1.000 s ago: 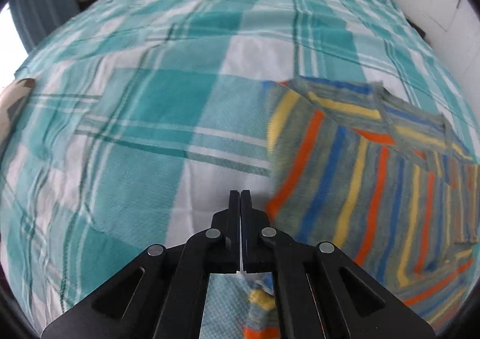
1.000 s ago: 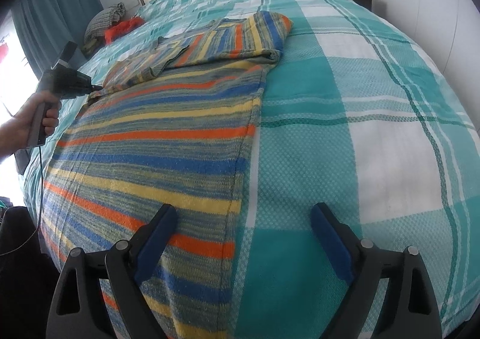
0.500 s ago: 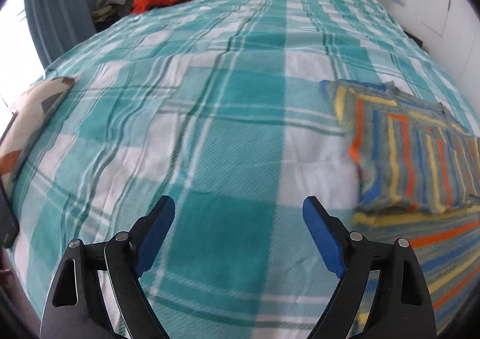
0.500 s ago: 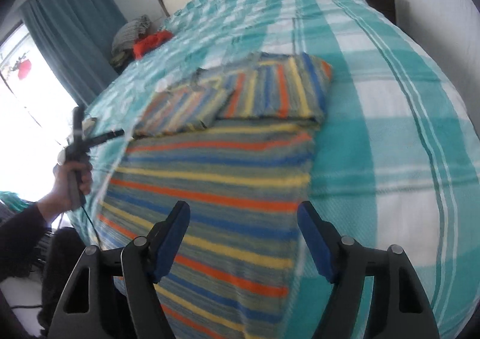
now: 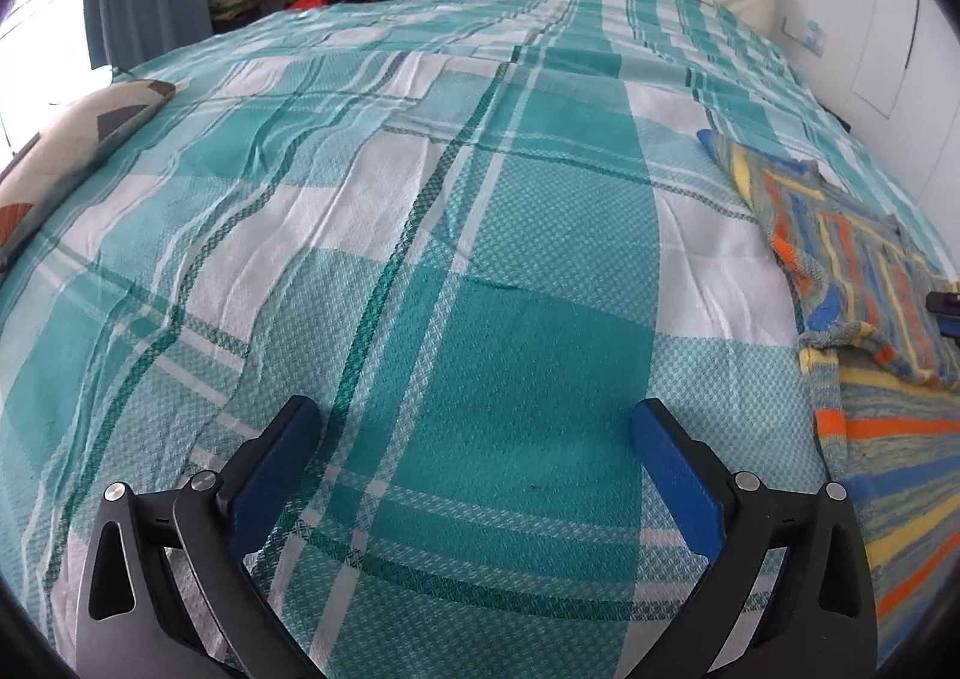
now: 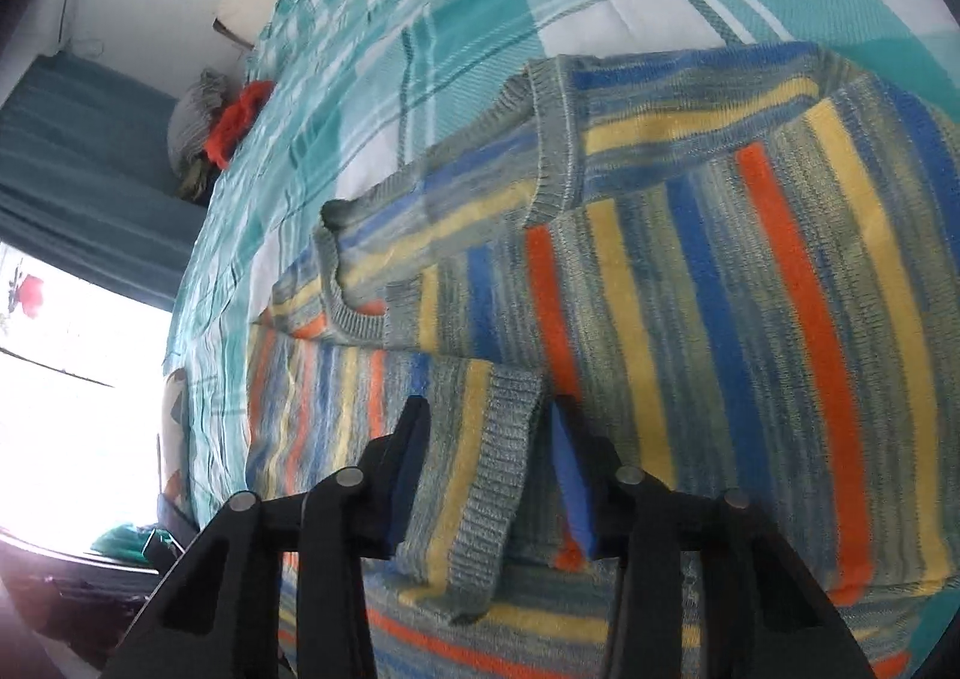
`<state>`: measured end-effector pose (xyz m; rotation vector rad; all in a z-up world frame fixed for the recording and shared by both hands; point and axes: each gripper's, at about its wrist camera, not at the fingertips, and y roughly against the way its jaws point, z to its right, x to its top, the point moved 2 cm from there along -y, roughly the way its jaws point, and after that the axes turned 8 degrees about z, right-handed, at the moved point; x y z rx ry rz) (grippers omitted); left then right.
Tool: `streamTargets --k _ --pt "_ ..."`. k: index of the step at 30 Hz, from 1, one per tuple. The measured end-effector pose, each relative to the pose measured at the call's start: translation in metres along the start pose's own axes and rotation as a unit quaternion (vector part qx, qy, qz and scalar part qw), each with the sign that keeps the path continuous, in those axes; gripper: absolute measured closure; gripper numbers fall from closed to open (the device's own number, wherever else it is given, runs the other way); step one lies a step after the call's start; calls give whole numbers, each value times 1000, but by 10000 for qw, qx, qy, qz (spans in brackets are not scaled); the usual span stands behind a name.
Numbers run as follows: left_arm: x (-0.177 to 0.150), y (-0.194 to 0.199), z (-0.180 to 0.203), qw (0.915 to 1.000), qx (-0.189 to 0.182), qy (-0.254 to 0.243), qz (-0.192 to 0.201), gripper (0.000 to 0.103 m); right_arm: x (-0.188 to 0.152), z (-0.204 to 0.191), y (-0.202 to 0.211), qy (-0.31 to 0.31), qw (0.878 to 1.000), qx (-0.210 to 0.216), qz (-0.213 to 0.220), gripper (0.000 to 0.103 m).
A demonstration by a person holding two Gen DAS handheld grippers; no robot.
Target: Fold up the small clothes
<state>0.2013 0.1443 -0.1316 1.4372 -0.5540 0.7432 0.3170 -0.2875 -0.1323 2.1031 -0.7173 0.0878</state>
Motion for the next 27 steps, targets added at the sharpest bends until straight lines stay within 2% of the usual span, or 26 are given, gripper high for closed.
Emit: streamTargets --k 1,2,5,7,8,11,12,14,16,18,19,21,23,24,27 --pt "0 0 0 10000 -16 17 4 1 2 -2 0 64 10000 -16 41 96" --pt "-2 1 -1 10000 -9 14 13 1 5 -9 3 249 9996 21 132 100" --pt "-2 1 -2 10000 20 -12 23 1 17 -42 27 1131 9897 179 859 100" --pt "-2 1 -1 10000 20 -13 20 1 24 -50 27 1388 9850 117 1014 100" --pt "-2 1 -1 10000 21 -14 21 0 25 -48 19 1429 9855 -39 918 100" --pt "-1 1 -1 10000 22 -10 25 0 20 -25 -6 1248 9902 -543 326 91" --pt "-1 1 -1 10000 23 -11 28 0 18 -17 -4 1192 9907 -588 301 90" --pt "-1 1 -1 10000 26 -12 30 0 11 -12 13 1069 9918 -417 554 88" --pt "-2 1 -1 10000 36 -23 28 0 2 -11 30 869 9942 -74 623 80" --pt "-1 1 -1 10000 37 -21 30 0 -11 -14 39 668 9965 228 438 73" --pt "-2 1 -1 10000 41 -26 28 0 -18 -16 38 596 9974 267 318 63" --pt "-1 0 -1 10000 59 -43 25 0 -31 -16 27 500 9987 133 19 58" --pt "-1 0 -1 9999 77 -63 19 0 -40 -12 15 574 9977 -297 -199 77" --pt "-1 0 -1 9999 83 -72 9 0 -42 -10 17 635 9967 -488 -135 91" --pt "5 -1 1 9996 124 -152 -180 1 -47 -11 24 894 9937 -676 -26 94"
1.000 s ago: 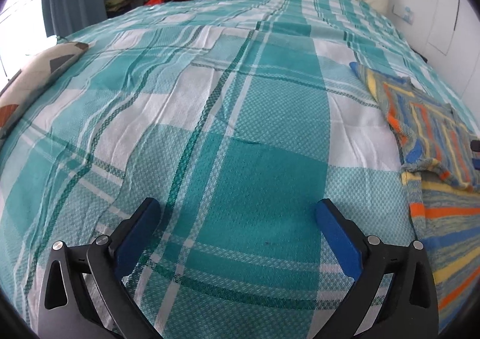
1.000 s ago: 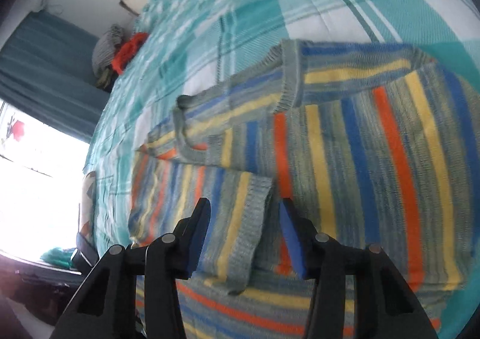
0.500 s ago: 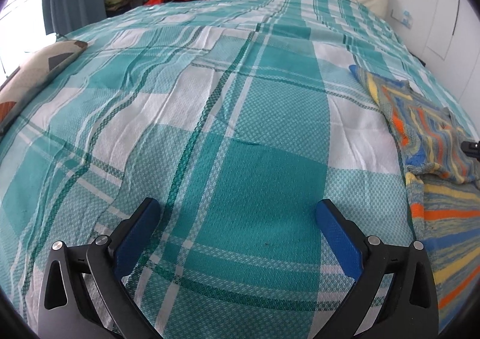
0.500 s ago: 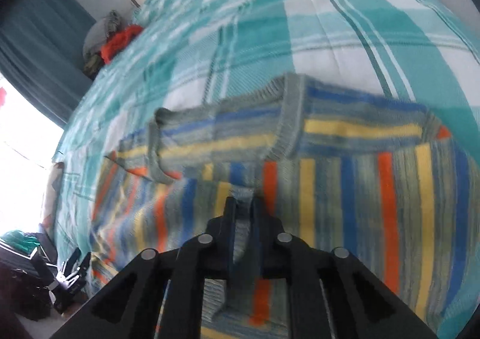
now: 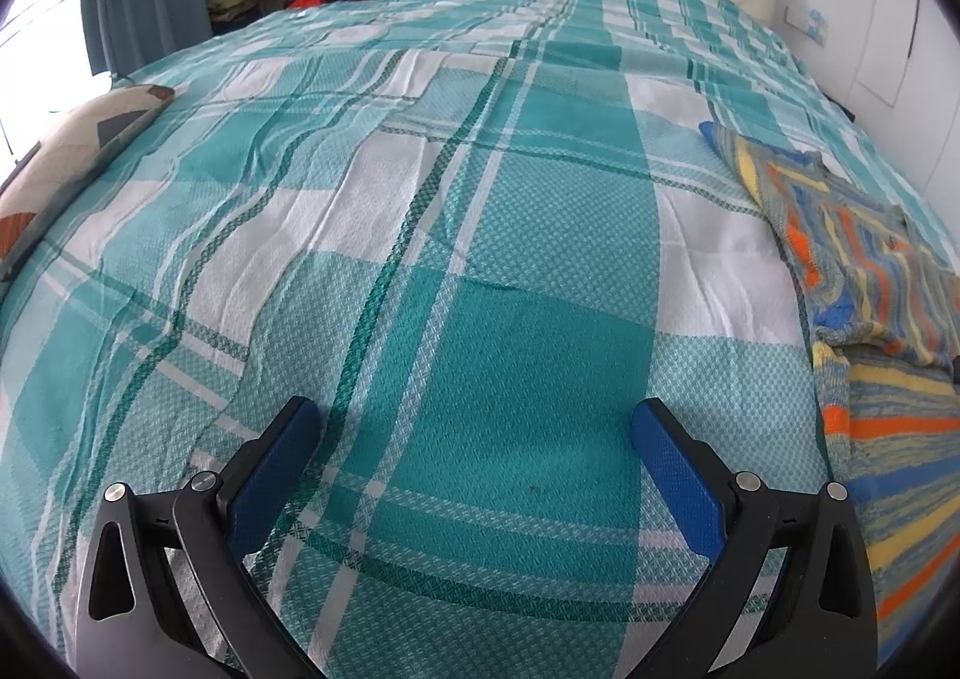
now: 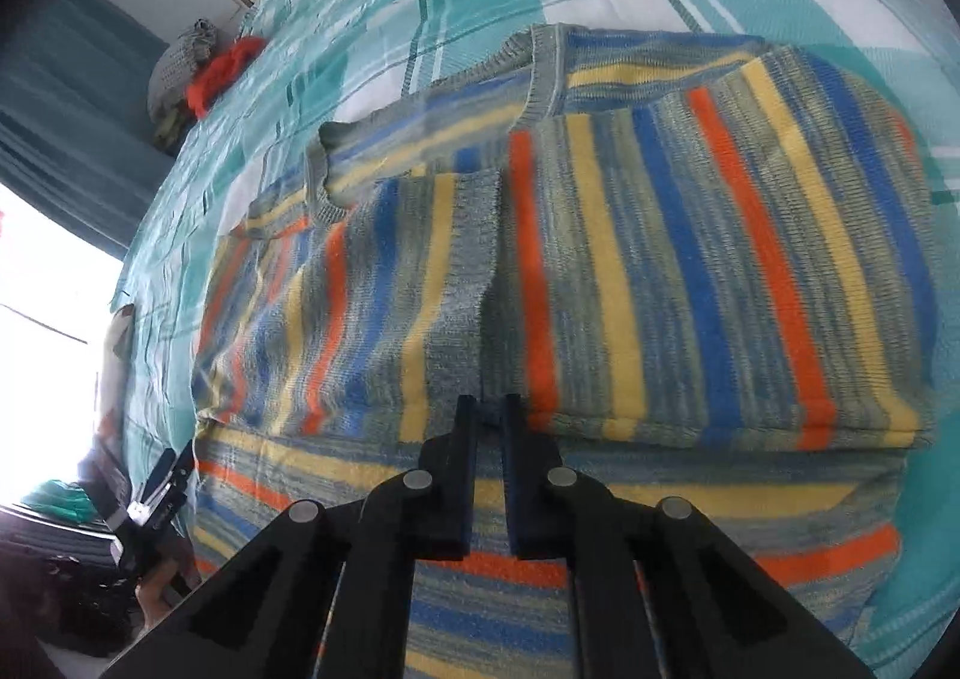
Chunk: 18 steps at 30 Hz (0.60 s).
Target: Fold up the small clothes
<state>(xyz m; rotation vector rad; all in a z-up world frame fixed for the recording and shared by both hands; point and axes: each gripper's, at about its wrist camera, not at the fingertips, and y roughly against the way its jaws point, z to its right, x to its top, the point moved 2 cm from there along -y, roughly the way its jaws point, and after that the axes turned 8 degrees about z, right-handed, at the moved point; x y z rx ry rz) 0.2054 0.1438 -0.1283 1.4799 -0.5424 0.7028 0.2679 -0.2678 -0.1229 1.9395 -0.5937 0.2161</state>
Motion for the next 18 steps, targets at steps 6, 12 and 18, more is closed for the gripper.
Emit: streamTargets --k 6,12,18 --pt "69 13 22 9904 -1264 560 92 2 -16 0 44 344 9973 195 621 71" --pt "111 -54 104 9776 -1898 272 -867 17 -74 12 101 719 9910 285 1096 48" --pt "101 -58 142 9912 -1024 -575 -607 99 -129 77 142 514 9904 -356 1232 48"
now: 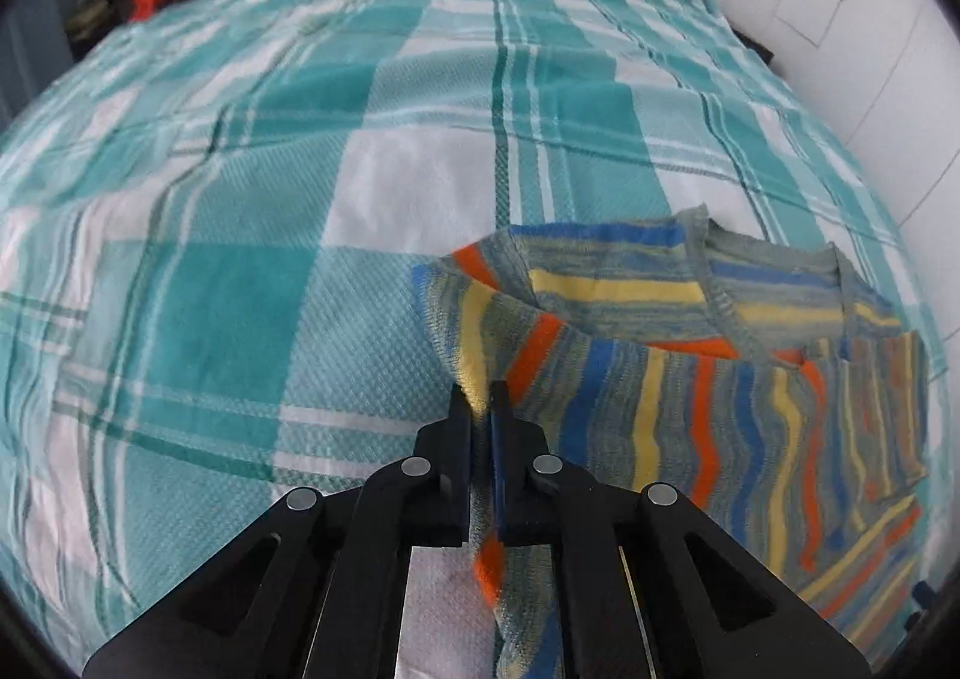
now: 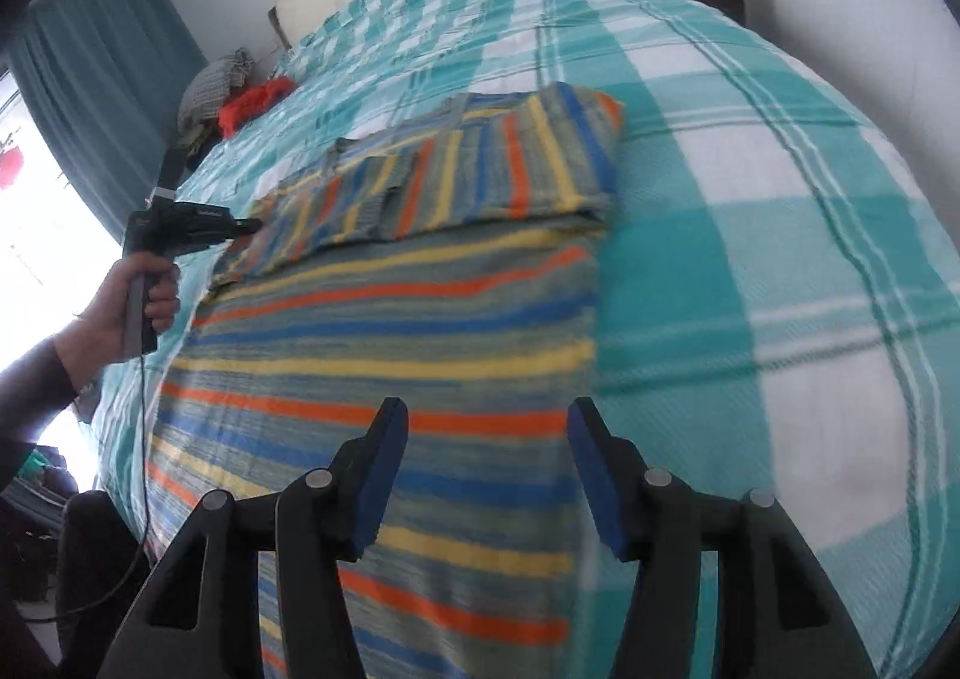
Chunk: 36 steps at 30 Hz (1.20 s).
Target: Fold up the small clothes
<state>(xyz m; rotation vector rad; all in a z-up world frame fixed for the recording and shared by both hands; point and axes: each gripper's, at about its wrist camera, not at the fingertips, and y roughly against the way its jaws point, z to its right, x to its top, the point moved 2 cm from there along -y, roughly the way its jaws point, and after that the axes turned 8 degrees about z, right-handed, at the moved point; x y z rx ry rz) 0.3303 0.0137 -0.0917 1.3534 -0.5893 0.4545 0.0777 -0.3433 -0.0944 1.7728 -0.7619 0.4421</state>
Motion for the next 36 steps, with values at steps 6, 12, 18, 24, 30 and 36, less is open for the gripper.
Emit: streamTargets --k 6,12,18,24,30,36 --pt "-11 -1 5 9991 326 -260 64 90 -25 56 14 -613 9971 -449 51 47" --pt "-25 53 -18 9985 412 -107 339 10 -13 48 17 -436 9969 -590 271 33" --pt "-96 125 -58 9981 491 -2 360 7 -12 43 30 11 9921 -1166 469 22" --pt "-156 148 -88 9958 753 441 286 7 -8 58 37 70 9790 -1953 584 15" --pt "-184 132 -104 9919 894 876 227 3 -25 77 14 227 9761 -2155 188 10" --pt "-192 128 -104 9927 881 791 224 0 -37 83 11 141 9780 -2015 513 0"
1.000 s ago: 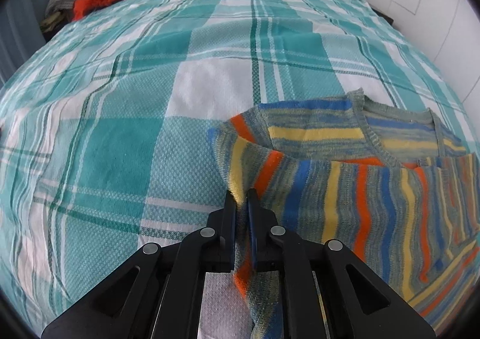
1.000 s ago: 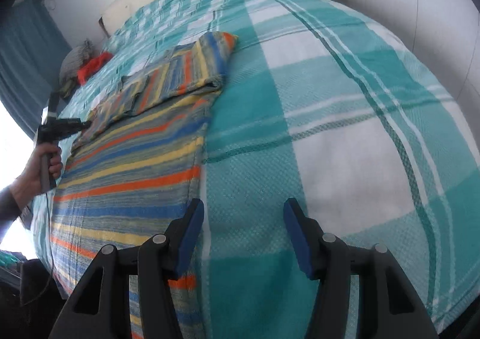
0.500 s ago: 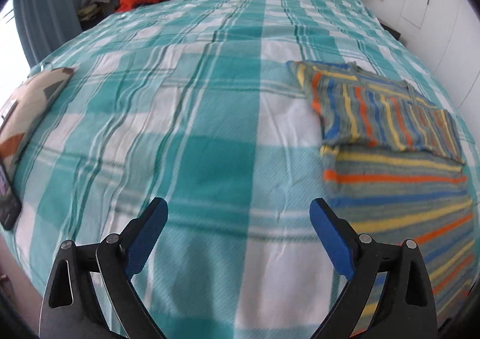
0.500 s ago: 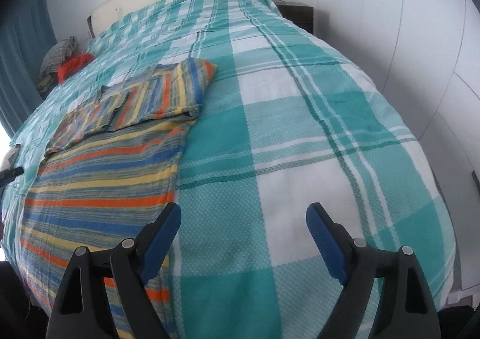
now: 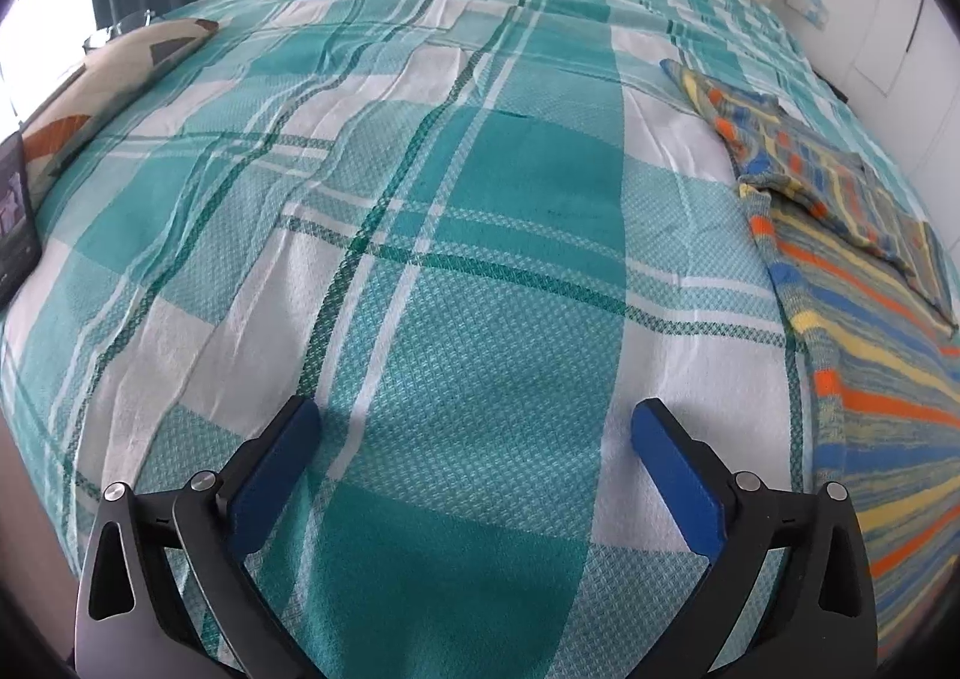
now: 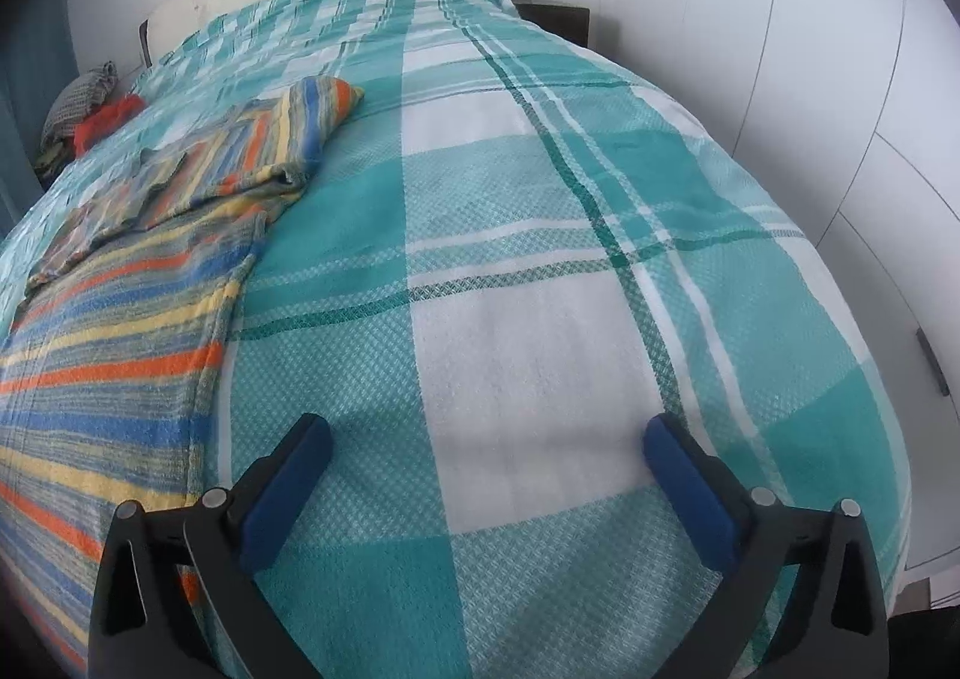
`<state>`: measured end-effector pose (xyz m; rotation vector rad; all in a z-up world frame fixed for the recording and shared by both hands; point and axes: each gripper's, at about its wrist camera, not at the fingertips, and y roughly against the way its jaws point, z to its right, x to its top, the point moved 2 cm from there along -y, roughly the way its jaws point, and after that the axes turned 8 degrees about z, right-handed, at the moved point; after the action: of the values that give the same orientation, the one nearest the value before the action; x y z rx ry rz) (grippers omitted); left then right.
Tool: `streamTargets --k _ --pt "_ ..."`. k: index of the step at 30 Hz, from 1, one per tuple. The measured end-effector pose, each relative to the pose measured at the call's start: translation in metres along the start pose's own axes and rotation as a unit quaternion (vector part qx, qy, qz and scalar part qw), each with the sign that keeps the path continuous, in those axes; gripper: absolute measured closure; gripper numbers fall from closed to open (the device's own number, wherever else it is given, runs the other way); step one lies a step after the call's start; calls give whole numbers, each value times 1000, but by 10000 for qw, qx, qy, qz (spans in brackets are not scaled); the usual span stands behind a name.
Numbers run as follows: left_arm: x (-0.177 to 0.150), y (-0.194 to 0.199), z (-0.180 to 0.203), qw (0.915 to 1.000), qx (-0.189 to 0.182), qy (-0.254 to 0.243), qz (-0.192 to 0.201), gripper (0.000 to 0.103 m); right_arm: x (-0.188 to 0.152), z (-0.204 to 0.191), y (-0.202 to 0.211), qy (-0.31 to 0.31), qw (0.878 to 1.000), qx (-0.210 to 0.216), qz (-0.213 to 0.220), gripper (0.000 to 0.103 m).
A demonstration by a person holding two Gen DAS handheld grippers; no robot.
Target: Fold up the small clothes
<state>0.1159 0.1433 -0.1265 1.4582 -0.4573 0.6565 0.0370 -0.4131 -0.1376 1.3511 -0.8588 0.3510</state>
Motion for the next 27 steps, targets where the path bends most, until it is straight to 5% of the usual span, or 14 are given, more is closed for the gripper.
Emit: streamTargets --k 27 --pt "-5 -3 4 9995 191 -240 11 1 -3 -7 -3 173 9998 -103 67 0"
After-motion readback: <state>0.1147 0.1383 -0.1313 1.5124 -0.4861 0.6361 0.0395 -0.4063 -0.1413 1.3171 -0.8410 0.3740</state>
